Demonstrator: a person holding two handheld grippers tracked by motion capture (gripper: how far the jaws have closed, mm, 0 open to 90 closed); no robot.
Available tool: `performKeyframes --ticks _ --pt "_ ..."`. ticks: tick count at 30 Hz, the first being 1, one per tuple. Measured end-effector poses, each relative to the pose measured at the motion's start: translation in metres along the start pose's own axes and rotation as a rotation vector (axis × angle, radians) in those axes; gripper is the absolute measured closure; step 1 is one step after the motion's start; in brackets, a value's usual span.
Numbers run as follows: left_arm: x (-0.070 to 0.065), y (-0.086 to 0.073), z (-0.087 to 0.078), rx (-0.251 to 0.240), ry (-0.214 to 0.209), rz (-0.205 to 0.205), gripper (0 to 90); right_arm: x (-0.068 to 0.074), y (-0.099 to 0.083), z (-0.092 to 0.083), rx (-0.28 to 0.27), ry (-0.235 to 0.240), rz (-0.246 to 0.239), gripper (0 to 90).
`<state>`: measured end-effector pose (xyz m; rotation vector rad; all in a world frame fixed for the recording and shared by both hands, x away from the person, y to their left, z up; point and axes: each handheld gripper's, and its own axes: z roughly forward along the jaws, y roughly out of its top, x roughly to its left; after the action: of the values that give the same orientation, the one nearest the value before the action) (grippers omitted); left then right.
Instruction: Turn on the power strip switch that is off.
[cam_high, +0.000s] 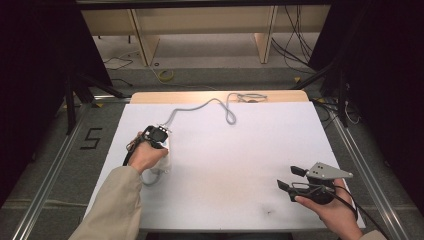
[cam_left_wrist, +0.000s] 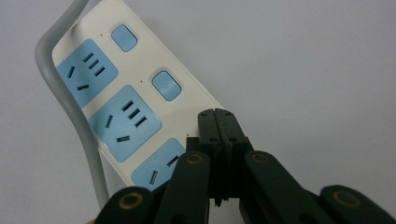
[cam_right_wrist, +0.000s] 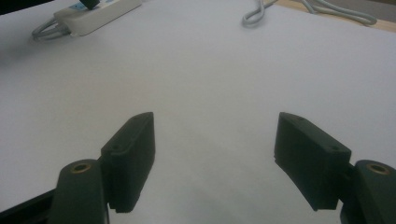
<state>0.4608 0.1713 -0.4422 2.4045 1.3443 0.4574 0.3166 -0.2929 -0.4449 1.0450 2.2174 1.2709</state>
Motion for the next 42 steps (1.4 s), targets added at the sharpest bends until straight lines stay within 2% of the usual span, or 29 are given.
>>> performKeyframes --ticks 10,23,28,31,36,38,42 --pt "0.000 0.000 -0.001 -0.008 0.004 0.005 90.0 0.000 0.000 0.000 -0.001 -0.001 -0.001 29.7" --pt "0.004 -0.001 -0.001 -0.026 -0.005 -0.019 90.0 0.000 0.000 0.000 -0.004 -0.001 0.003 29.7" --pt "0.008 -0.002 -0.008 -0.077 -0.008 -0.042 89.9 -0.001 0.000 -0.001 -0.006 -0.005 0.003 29.7" --pt "0.008 -0.002 -0.010 -0.095 -0.017 -0.047 89.8 -0.001 0.000 -0.001 -0.005 -0.002 0.006 29.7" --pt "0.007 -0.002 -0.017 -0.155 -0.013 -0.049 89.6 0.000 0.000 0.001 -0.002 0.000 0.003 29.7" --pt "0.007 -0.002 -0.019 -0.183 -0.018 -0.051 83.3 -0.001 0.000 0.001 -0.001 -0.002 0.004 29.7" --pt "0.005 -0.003 -0.023 -0.201 -0.029 -0.051 82.1 0.000 0.000 0.000 0.000 0.002 0.003 29.7"
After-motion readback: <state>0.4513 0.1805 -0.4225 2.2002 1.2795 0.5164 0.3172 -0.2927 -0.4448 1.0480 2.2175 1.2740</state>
